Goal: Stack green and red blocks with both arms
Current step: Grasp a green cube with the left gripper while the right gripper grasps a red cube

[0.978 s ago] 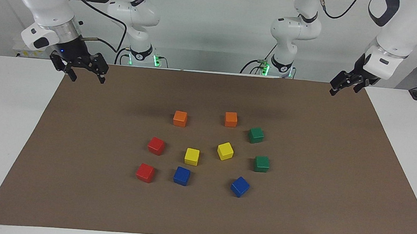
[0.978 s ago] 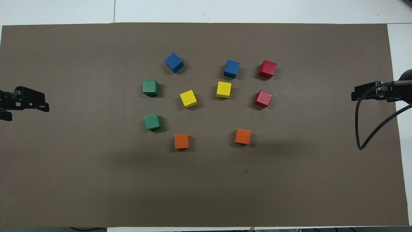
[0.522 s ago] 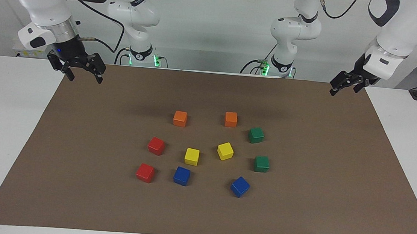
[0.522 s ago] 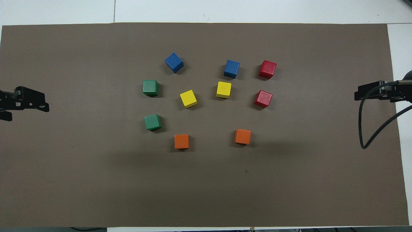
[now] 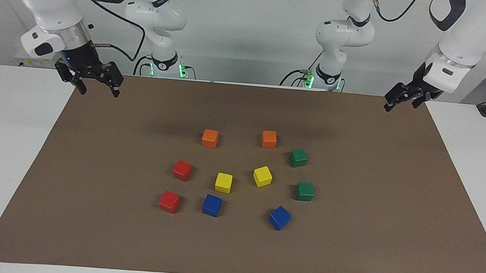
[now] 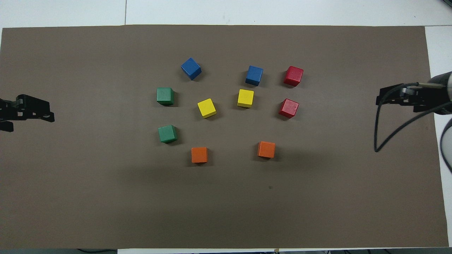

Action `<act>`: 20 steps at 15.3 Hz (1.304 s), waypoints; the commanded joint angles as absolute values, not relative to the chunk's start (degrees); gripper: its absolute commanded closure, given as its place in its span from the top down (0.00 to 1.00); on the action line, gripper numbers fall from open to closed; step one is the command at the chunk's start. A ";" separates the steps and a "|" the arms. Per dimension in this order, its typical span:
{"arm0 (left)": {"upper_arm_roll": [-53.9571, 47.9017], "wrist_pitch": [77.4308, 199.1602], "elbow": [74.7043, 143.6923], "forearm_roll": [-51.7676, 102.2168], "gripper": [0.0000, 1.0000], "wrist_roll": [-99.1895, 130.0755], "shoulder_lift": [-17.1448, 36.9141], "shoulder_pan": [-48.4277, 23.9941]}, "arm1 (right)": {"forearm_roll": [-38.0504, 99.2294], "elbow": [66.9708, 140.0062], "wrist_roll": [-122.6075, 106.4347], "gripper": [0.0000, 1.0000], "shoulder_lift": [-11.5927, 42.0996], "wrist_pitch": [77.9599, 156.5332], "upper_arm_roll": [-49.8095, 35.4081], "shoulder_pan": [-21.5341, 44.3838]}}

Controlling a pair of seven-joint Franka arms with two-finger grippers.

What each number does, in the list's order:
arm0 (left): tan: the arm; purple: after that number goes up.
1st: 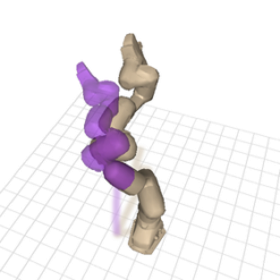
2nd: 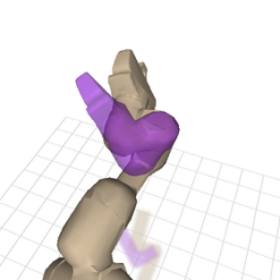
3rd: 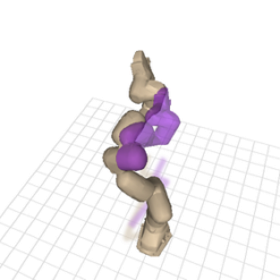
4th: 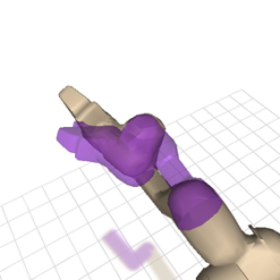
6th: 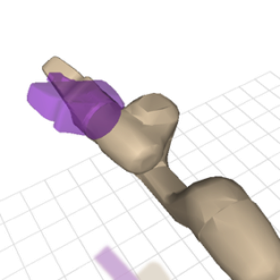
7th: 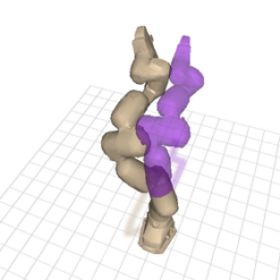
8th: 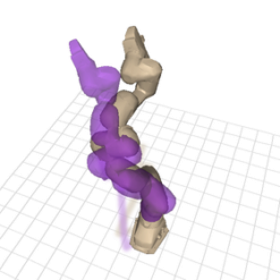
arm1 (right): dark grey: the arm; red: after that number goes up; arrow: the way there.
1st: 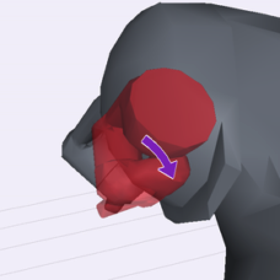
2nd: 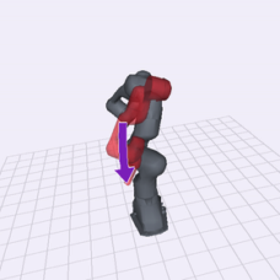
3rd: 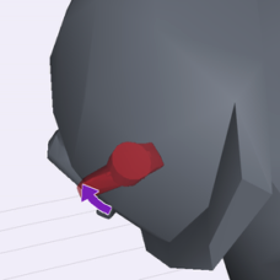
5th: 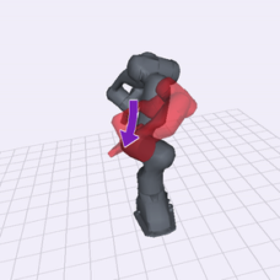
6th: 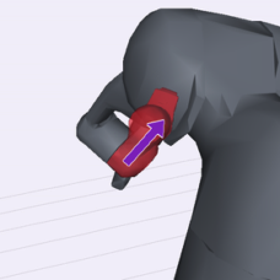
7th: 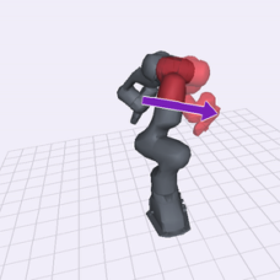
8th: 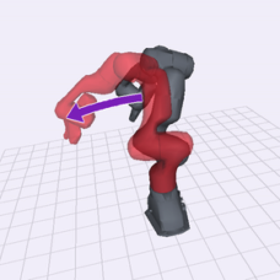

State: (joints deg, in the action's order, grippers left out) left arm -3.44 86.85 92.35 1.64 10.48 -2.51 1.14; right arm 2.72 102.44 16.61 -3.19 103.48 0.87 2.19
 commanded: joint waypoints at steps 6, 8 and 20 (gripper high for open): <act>-4.57 112.04 110.56 1.67 1.00 21.76 -4.85 -11.58 | 2.55 107.58 39.00 1.00 8.43 119.53 0.53 10.80; -4.66 116.61 110.04 1.67 1.00 24.78 0.32 -13.87 | 2.46 107.67 42.52 1.00 9.93 120.93 0.53 12.13; -4.66 133.23 124.00 0.97 1.00 27.06 7.12 -20.74 | -2.28 107.93 44.47 1.00 16.96 127.52 0.62 14.94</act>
State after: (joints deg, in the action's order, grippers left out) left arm -5.64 129.86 120.96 1.61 25.25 7.76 -19.39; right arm -0.45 108.20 42.68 14.97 125.07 0.44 13.96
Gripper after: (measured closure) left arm 0.000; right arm 0.000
